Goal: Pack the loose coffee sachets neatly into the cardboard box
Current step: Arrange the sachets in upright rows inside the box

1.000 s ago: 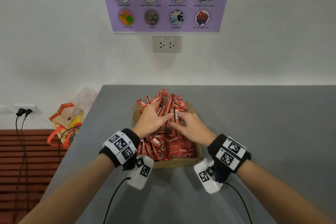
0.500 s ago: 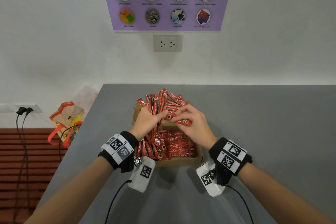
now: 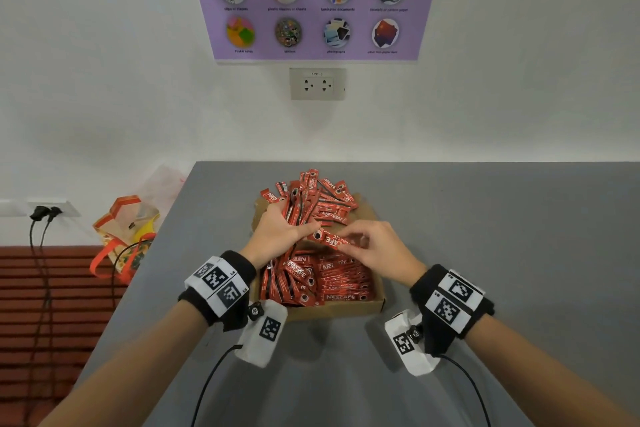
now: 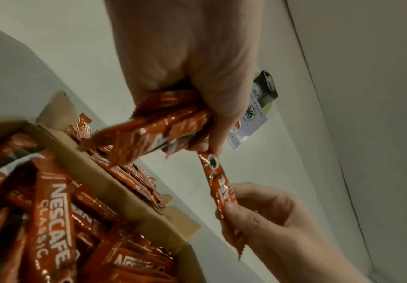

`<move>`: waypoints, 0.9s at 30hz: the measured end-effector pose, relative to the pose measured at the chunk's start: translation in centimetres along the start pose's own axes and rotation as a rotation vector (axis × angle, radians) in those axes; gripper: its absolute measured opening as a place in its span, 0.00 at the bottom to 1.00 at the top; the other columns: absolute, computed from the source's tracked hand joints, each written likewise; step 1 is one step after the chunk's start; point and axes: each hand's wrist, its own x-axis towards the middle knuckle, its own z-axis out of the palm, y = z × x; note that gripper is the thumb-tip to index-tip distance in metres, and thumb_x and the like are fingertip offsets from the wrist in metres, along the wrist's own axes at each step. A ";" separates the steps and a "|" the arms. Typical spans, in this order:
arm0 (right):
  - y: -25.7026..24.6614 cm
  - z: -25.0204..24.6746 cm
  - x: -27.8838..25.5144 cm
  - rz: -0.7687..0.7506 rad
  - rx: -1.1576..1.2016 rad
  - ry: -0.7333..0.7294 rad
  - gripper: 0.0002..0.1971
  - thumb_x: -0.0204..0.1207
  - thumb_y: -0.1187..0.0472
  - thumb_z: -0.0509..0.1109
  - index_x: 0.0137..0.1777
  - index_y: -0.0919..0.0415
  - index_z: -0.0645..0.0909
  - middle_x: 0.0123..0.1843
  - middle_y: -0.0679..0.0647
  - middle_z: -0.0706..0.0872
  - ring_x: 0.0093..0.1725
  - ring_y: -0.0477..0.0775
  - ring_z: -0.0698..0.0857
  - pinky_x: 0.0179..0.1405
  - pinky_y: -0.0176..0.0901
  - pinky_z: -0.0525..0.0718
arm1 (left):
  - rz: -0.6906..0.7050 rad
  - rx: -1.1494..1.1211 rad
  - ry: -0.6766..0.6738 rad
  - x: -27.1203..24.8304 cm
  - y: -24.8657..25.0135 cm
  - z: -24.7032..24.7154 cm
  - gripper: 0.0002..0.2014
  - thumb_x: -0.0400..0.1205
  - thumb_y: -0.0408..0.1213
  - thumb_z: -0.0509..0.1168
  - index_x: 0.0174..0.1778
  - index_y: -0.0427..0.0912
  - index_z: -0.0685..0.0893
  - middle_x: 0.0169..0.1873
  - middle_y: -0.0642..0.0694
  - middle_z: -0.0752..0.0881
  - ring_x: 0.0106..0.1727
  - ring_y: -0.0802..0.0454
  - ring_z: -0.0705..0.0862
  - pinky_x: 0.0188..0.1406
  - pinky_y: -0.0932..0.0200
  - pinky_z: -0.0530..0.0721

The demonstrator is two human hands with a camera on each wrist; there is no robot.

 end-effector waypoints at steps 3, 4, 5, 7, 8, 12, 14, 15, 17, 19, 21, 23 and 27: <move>0.3 0.2 -0.2 0.014 -0.123 -0.068 0.06 0.72 0.57 0.76 0.46 0.57 0.89 0.43 0.47 0.84 0.41 0.41 0.77 0.44 0.29 0.74 | 0.024 0.089 -0.070 -0.8 0.3 0.3 0.10 0.73 0.35 0.75 0.41 0.50 0.79 0.38 0.54 0.86 0.40 0.60 0.85 0.48 0.63 0.79; 0.4 0.3 -0.4 0.039 -0.122 -0.086 0.06 0.71 0.57 0.76 0.46 0.57 0.89 0.42 0.49 0.85 0.39 0.40 0.77 0.42 0.29 0.75 | 0.032 0.111 -0.088 -1.0 0.4 0.5 0.12 0.73 0.35 0.75 0.40 0.53 0.78 0.37 0.56 0.85 0.40 0.64 0.83 0.45 0.67 0.77; 0.2 0.4 -0.7 0.063 -0.087 -0.092 0.07 0.71 0.57 0.76 0.46 0.57 0.89 0.40 0.49 0.85 0.35 0.39 0.76 0.39 0.27 0.75 | 0.043 0.118 -0.093 -1.2 0.6 0.6 0.13 0.73 0.35 0.75 0.39 0.55 0.77 0.37 0.59 0.84 0.39 0.67 0.81 0.43 0.71 0.75; -0.1 0.7 -0.9 0.082 0.018 -0.081 0.07 0.72 0.58 0.76 0.48 0.57 0.87 0.36 0.47 0.84 0.30 0.38 0.78 0.35 0.25 0.77 | 0.062 0.100 -0.096 -1.3 0.8 0.8 0.14 0.73 0.35 0.75 0.38 0.55 0.77 0.37 0.61 0.84 0.39 0.69 0.81 0.42 0.72 0.75; -0.3 0.8 -0.9 0.075 0.042 -0.075 0.05 0.73 0.60 0.75 0.47 0.56 0.85 0.35 0.46 0.84 0.30 0.37 0.80 0.34 0.25 0.79 | 0.072 0.080 -0.093 -1.4 0.9 0.9 0.12 0.73 0.34 0.75 0.39 0.54 0.78 0.36 0.59 0.85 0.39 0.66 0.83 0.44 0.70 0.77; -0.4 0.7 -0.6 0.092 0.167 -0.011 0.09 0.76 0.67 0.71 0.49 0.55 0.74 0.35 0.52 0.86 0.29 0.41 0.87 0.35 0.34 0.86 | 0.102 0.003 -0.042 -1.0 0.6 1.2 0.09 0.74 0.35 0.73 0.49 0.44 0.84 0.41 0.54 0.89 0.41 0.59 0.88 0.42 0.70 0.83; -0.4 0.4 -0.7 0.129 0.285 0.052 0.14 0.78 0.69 0.68 0.49 0.49 0.69 0.39 0.57 0.88 0.32 0.46 0.89 0.39 0.42 0.89 | 0.075 0.065 -0.105 -0.9 0.1 1.0 0.10 0.74 0.36 0.73 0.50 0.43 0.83 0.43 0.51 0.89 0.44 0.54 0.88 0.44 0.67 0.84; -0.4 0.4 -0.7 0.142 0.332 0.079 0.16 0.78 0.69 0.67 0.49 0.47 0.67 0.41 0.58 0.88 0.34 0.49 0.90 0.41 0.46 0.89 | 0.061 0.104 -0.161 -1.0 -0.1 1.0 0.12 0.74 0.37 0.74 0.51 0.44 0.83 0.45 0.49 0.89 0.46 0.52 0.88 0.48 0.63 0.84; -0.2 0.5 -0.9 0.158 0.382 0.116 0.16 0.79 0.70 0.66 0.48 0.47 0.66 0.43 0.59 0.87 0.37 0.52 0.91 0.42 0.49 0.90 | 0.037 0.105 -0.220 -1.4 -0.3 1.1 0.15 0.72 0.38 0.76 0.52 0.49 0.81 0.49 0.50 0.88 0.50 0.54 0.87 0.54 0.60 0.83; -0.1 0.6 -1.2 0.168 0.396 0.110 0.15 0.79 0.70 0.65 0.47 0.47 0.66 0.43 0.60 0.87 0.37 0.52 0.91 0.43 0.49 0.90 | 0.032 0.081 -0.199 -1.8 -0.2 1.3 0.15 0.72 0.36 0.76 0.49 0.54 0.79 0.49 0.52 0.87 0.51 0.58 0.86 0.53 0.65 0.81; 0.0 0.5 -1.5 0.162 0.353 0.081 0.14 0.78 0.68 0.68 0.47 0.48 0.68 0.45 0.55 0.87 0.39 0.49 0.90 0.42 0.44 0.89 | 0.028 0.119 -0.193 -1.7 -0.2 1.4 0.14 0.72 0.35 0.76 0.47 0.53 0.80 0.48 0.50 0.88 0.49 0.55 0.87 0.51 0.64 0.83; 0.5 0.0 -1.6 0.109 0.204 0.057 0.11 0.75 0.63 0.72 0.46 0.50 0.73 0.45 0.46 0.86 0.42 0.46 0.88 0.43 0.39 0.87 | 0.026 0.218 -0.250 -1.6 -0.2 1.3 0.12 0.71 0.35 0.77 0.48 0.45 0.83 0.44 0.48 0.89 0.45 0.52 0.88 0.49 0.56 0.86; 1.3 -0.9 -2.0 0.097 -0.039 -0.065 0.05 0.70 0.57 0.78 0.42 0.55 0.86 0.41 0.46 0.86 0.41 0.51 0.83 0.41 0.38 0.80 | 0.027 0.392 -0.373 -1.5 -0.4 1.4 0.11 0.71 0.33 0.76 0.46 0.41 0.83 0.41 0.48 0.88 0.35 0.58 0.86 0.40 0.63 0.86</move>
